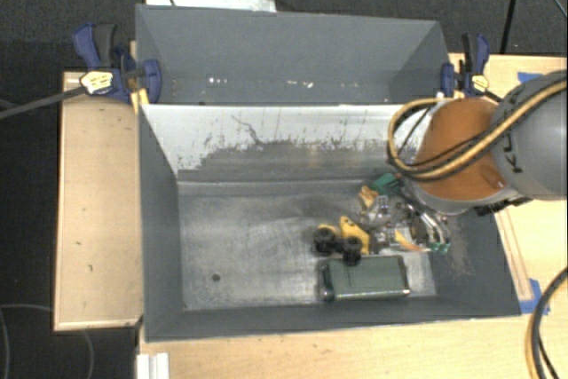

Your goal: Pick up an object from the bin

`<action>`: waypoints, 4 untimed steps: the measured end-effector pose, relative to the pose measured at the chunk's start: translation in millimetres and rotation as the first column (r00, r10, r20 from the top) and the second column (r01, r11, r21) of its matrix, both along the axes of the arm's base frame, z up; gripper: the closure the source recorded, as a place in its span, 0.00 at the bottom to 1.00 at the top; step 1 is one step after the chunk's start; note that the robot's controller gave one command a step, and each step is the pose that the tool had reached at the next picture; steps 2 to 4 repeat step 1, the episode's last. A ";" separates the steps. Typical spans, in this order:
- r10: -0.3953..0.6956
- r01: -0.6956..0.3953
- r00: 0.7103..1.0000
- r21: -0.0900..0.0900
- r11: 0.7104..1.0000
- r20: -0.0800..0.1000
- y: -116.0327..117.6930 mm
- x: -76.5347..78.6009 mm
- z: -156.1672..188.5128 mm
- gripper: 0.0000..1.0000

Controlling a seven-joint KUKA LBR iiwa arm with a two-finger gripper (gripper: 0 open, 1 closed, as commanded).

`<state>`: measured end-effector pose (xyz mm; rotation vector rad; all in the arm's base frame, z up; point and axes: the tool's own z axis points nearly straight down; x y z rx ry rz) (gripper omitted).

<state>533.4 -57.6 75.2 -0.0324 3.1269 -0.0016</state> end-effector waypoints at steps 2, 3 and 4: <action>0.024 -0.024 1.000 0.000 1.000 -0.011 11.0 -6.2 137.4 1.00; 0.024 -0.024 1.000 0.000 1.000 -0.011 11.0 -6.2 137.4 1.00; 0.024 -0.024 1.000 0.000 1.000 -0.011 11.0 -6.2 137.4 1.00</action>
Offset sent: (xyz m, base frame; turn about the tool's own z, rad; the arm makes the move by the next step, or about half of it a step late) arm 0.0000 0.0000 0.0000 0.0000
